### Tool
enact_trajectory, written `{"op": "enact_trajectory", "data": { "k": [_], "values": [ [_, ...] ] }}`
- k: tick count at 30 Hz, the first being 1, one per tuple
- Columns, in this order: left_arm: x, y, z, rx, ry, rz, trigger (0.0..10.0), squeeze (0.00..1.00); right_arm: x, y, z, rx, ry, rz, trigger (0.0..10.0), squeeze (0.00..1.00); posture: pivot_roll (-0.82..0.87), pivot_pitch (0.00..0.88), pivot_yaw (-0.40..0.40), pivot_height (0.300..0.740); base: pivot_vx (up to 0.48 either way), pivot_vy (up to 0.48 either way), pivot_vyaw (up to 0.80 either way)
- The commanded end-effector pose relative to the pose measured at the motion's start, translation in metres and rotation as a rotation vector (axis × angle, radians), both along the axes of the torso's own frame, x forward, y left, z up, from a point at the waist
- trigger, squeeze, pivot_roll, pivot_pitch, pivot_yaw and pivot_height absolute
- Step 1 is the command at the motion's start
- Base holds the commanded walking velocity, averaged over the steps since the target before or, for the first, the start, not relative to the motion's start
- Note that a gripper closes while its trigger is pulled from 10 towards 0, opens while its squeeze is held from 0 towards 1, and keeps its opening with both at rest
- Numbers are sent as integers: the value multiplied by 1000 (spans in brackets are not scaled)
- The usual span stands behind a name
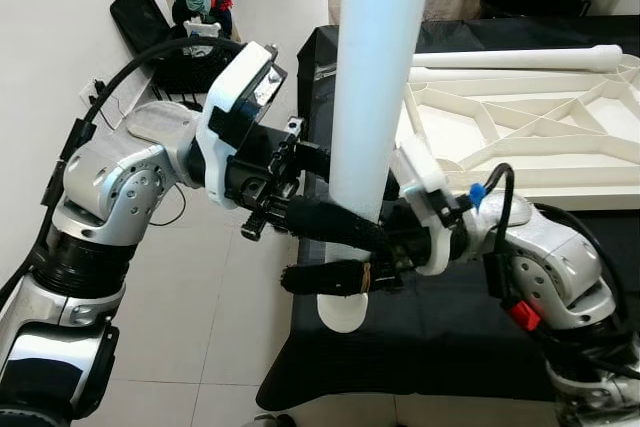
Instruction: Building children table
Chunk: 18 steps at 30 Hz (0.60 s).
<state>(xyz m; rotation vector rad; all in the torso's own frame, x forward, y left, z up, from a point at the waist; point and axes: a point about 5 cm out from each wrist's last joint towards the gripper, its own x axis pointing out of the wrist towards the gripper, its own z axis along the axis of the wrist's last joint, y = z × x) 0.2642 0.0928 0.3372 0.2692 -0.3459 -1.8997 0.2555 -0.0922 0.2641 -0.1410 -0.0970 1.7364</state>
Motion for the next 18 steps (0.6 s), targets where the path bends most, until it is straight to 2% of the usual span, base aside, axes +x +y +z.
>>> {"op": "enact_trajectory", "data": {
  "k": [1, 13, 14, 18],
  "values": [
    [-3, 1, 8, -1, -48, -19, 0, 0, -1, 3, -13, -55, 23, 7, 0, 0, -10, 169, 33, 740, 0, 0, 0],
    [-1, 4, 15, -30, -77, 8, 0, 0, 4, 3, -17, -53, 3, -48, 0, 0, -7, 169, 32, 740, 0, 0, 0],
    [0, 4, 16, -46, -70, 36, 3412, 0, 7, 5, -16, -41, -5, -79, 0, 0, -10, 168, 33, 740, 0, 0, 0],
    [2, 5, 16, -53, -58, 62, 3412, 0, 9, 6, -16, -37, -9, -101, 0, 0, -10, 168, 33, 740, 0, 0, 0]
  ]
}}
